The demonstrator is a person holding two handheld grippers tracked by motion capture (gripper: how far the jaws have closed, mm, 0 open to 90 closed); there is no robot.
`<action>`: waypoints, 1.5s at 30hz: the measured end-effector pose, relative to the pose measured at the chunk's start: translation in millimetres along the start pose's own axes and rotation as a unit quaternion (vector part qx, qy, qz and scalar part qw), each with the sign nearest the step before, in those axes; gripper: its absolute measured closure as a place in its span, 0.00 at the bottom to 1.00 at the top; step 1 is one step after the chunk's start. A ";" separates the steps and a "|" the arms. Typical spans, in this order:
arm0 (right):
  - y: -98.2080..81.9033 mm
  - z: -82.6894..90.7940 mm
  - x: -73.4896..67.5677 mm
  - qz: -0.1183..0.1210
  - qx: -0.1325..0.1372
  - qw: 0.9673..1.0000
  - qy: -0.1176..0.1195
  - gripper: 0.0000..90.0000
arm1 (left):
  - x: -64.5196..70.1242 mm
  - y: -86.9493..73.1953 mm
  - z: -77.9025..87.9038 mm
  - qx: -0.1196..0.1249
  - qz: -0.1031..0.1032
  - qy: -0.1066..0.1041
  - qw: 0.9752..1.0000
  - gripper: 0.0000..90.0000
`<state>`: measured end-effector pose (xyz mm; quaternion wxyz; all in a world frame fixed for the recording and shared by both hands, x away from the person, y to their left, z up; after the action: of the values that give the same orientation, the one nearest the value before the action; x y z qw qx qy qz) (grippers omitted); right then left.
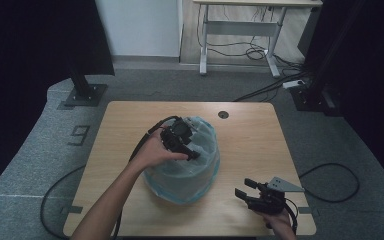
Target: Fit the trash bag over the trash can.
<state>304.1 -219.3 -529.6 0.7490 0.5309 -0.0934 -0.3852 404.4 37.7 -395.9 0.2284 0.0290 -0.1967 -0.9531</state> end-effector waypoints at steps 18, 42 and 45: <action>0.5 2.0 1.2 0.000 0.001 1.000 -0.002 0.38 | -3.0 -12.8 21.5 0.026 0.008 0.002 1.000 0.41; -0.5 1.2 1.3 -0.002 -0.001 1.000 -0.004 0.38 | -11.6 -44.4 9.1 -0.062 0.021 0.004 0.998 0.27; -0.4 2.3 2.3 -0.003 0.000 1.000 -0.005 0.38 | -12.8 -46.2 6.4 -0.073 0.022 0.001 0.997 0.26</action>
<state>304.2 -222.6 -529.6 0.7473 0.5293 -0.0951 -0.3904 395.3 83.5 -408.4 0.2513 0.0089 -0.1268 -0.9595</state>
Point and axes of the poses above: each handheld gripper's, and its own axes: z roughly backward along the jaws, y roughly out of its top, x roughly to its right, the point moved 5 cm from there along -z, roughly forward along the jaws, and after that the axes turned 7 degrees about -x, right-handed, at the moved point
